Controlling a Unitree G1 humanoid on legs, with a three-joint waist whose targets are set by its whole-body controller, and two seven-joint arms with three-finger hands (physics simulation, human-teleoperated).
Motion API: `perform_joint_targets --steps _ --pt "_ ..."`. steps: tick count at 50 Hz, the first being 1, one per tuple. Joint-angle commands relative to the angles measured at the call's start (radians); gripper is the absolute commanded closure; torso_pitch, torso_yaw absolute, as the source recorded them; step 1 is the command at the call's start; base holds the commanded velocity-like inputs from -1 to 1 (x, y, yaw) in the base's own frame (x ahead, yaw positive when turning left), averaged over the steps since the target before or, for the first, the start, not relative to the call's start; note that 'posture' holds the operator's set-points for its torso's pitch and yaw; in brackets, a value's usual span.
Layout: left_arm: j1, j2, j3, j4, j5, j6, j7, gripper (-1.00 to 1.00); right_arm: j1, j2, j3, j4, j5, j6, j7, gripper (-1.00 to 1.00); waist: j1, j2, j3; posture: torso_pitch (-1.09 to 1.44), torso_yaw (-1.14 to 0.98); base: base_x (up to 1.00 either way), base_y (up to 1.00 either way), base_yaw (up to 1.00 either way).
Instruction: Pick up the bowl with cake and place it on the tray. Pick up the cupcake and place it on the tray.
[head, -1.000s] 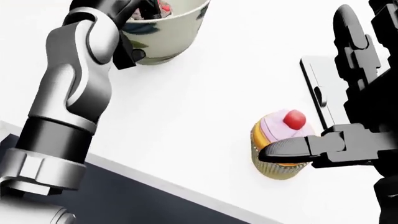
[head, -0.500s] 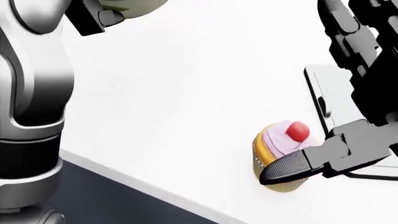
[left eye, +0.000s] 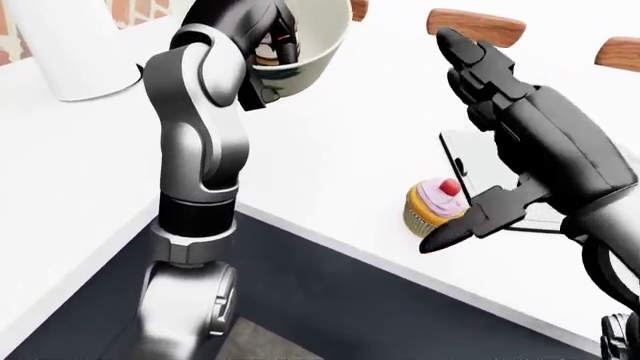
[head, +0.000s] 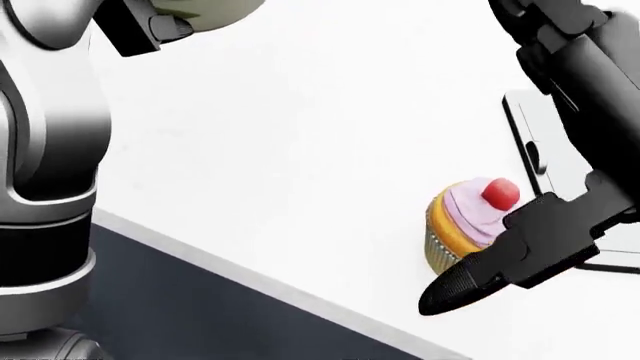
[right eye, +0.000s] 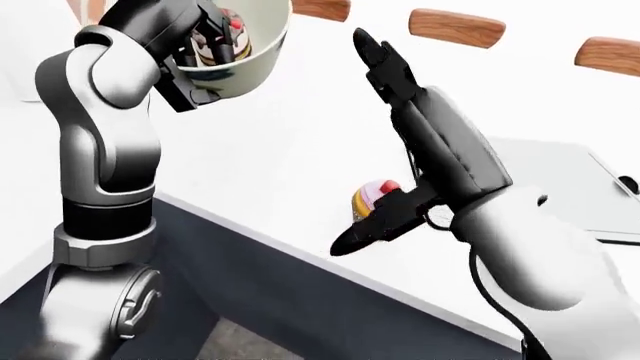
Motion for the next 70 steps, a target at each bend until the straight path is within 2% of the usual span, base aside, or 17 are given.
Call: perform_joint_targets --steps 1,11,16,20,27,32,39,43,46,49,54,57,60,67,68,69,70 --pt "-0.054 0.01 0.012 -0.053 0.006 -0.017 0.05 1.0 -0.052 -0.036 -0.024 -0.002 0.008 0.014 -0.035 -1.0 0.0 0.001 -0.035 0.0 0.0 0.0 0.0 0.0" --pt "-0.047 0.01 0.008 -0.058 0.003 -0.021 0.046 1.0 -0.113 -0.174 0.019 -0.002 0.113 0.093 -0.064 -1.0 0.005 -0.005 -0.033 0.0 0.0 0.0 0.0 0.0" --pt "-0.04 0.01 0.01 -0.06 0.006 -0.025 0.047 1.0 -0.061 -0.184 0.049 -0.002 0.155 0.095 -0.112 -1.0 0.007 -0.008 -0.034 0.0 0.0 0.0 0.0 0.0" --pt "-0.041 0.011 0.012 -0.057 0.004 -0.025 0.052 1.0 -0.087 -0.177 0.066 -0.002 0.1 0.123 -0.077 -1.0 0.007 -0.006 -0.035 0.0 0.0 0.0 0.0 0.0" --pt "-0.028 0.01 0.011 -0.067 0.005 -0.03 0.048 1.0 -0.011 -0.16 0.159 -0.002 -0.156 0.086 0.034 -1.0 0.006 -0.004 -0.035 0.0 0.0 0.0 0.0 0.0" --pt "-0.024 0.009 0.012 -0.059 0.002 -0.034 0.058 1.0 0.042 -0.118 0.243 -0.002 -0.427 0.08 0.205 -1.0 0.004 -0.001 -0.036 0.0 0.0 0.0 0.0 0.0" --pt "-0.025 0.006 0.009 -0.061 0.002 -0.034 0.051 1.0 0.116 -0.053 0.303 0.038 -0.809 0.022 0.458 -1.0 0.0 0.007 -0.039 0.0 0.0 0.0 0.0 0.0" --pt "-0.023 0.006 0.01 -0.065 0.004 -0.034 0.049 1.0 0.155 0.01 0.328 0.068 -1.049 -0.029 0.631 -1.0 -0.003 0.012 -0.04 0.0 0.0 0.0 0.0 0.0" --pt "-0.025 0.006 0.011 -0.064 0.004 -0.034 0.049 1.0 0.168 0.09 0.33 0.099 -1.245 -0.084 0.782 -1.0 -0.007 0.016 -0.041 0.0 0.0 0.0 0.0 0.0" --pt "-0.022 0.006 0.01 -0.067 0.005 -0.034 0.049 1.0 0.192 0.218 0.311 0.14 -1.463 -0.185 0.952 -1.0 -0.011 0.023 -0.042 0.0 0.0 0.0 0.0 0.0" --pt "-0.017 0.005 0.01 -0.066 0.003 -0.035 0.054 1.0 0.217 0.494 0.195 0.213 -1.74 -0.456 1.169 -1.0 -0.018 0.038 -0.045 0.0 0.0 0.0 0.0 0.0" --pt "-0.018 0.005 0.01 -0.067 0.004 -0.035 0.054 1.0 0.217 0.608 0.146 0.235 -1.805 -0.568 1.215 -1.0 -0.021 0.047 -0.048 0.0 0.0 0.0 0.0 0.0" --pt "-0.021 0.006 0.01 -0.06 0.003 -0.036 0.057 1.0 0.216 0.674 0.123 0.243 -1.841 -0.632 1.24 -1.0 -0.023 0.053 -0.05 0.0 0.0 0.0 0.0 0.0" --pt "-0.016 0.007 0.011 -0.06 0.001 -0.038 0.061 1.0 0.207 0.724 0.1 0.244 -1.87 -0.684 1.266 -1.0 -0.029 0.06 -0.052 0.0 0.0 0.0 0.0 0.0" --pt "-0.015 0.008 0.011 -0.06 0.001 -0.039 0.062 1.0 0.207 0.726 0.097 0.245 -1.87 -0.688 1.266 -0.95 -0.03 0.061 -0.052 0.0 0.0 0.0 0.0 0.0" --pt "-0.017 0.008 0.011 -0.058 0.001 -0.039 0.062 1.0 0.206 0.728 0.095 0.243 -1.872 -0.691 1.271 -0.69 -0.03 0.061 -0.052 0.0 0.0 0.0 0.0 0.0" --pt "-0.017 0.008 0.011 -0.058 0.001 -0.039 0.061 1.0 0.206 0.729 0.093 0.242 -1.873 -0.693 1.272 -0.57 -0.031 0.061 -0.052 0.0 0.0 0.0 0.0 0.0"
